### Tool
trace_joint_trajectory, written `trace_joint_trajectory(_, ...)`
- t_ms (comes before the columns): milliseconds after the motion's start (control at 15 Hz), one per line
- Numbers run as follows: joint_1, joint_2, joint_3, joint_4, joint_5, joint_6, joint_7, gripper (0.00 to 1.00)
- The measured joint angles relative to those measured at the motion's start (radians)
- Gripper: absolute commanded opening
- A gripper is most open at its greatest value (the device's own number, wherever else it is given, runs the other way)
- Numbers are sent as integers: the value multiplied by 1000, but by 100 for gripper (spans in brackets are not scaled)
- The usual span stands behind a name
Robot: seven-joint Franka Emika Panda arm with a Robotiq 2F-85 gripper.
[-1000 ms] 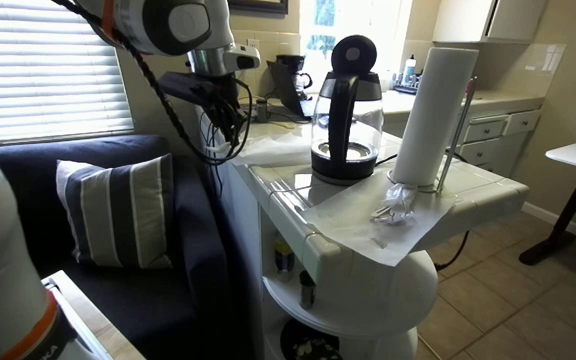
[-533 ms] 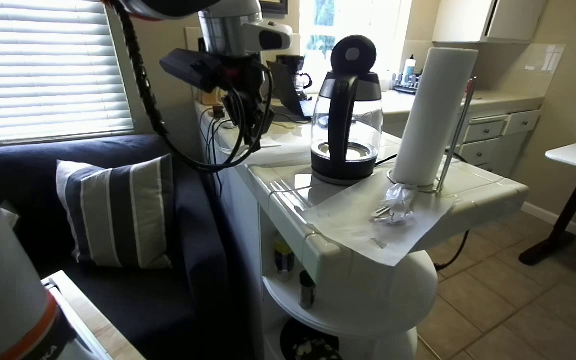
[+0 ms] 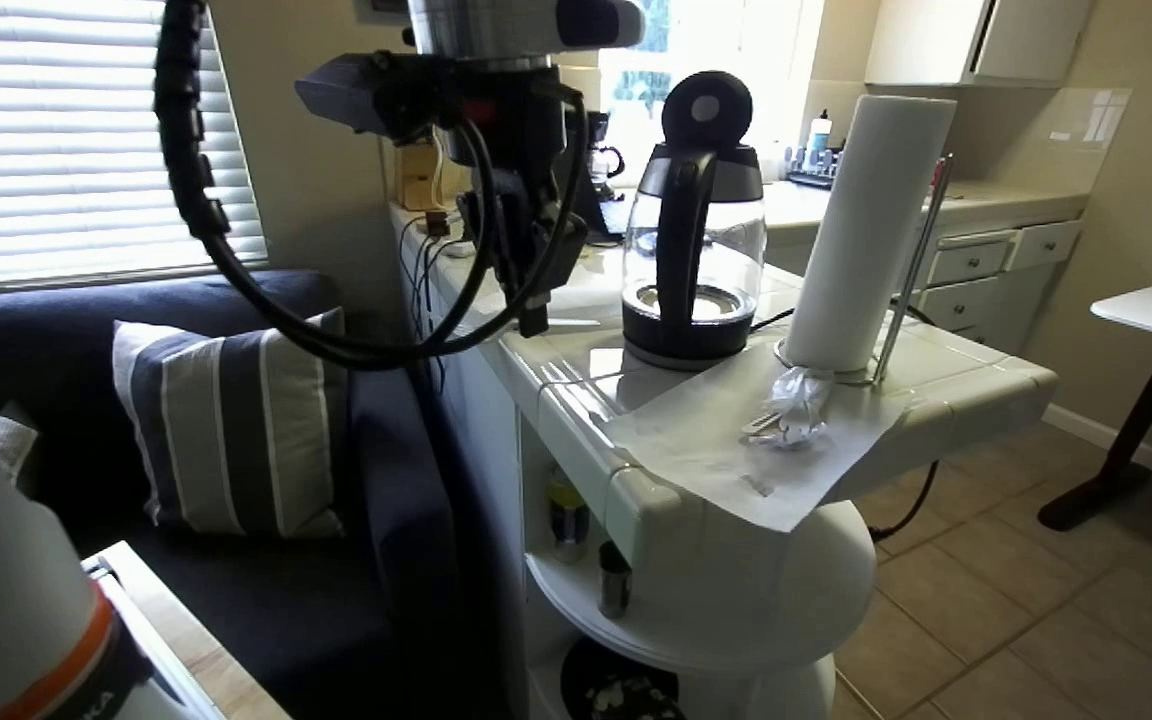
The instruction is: Move the plastic fork to the right
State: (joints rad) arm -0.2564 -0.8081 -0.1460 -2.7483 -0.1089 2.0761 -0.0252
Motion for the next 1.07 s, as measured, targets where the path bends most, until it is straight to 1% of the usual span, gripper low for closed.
trace_joint_trajectory(67,-10,5,-2,0,-36,17,-3,13)
trace_joint_trajectory(533,-12,6,-3,0,-41,22,-3,13)
trace_joint_trajectory(600,-12,6,-3,0,-41,22,-3,3)
trace_joint_trajectory(867,-12,9,-5,3,-41,22,-3,3)
trace_joint_trajectory(1067,-12,43,-21,26,-41,42,-6,3)
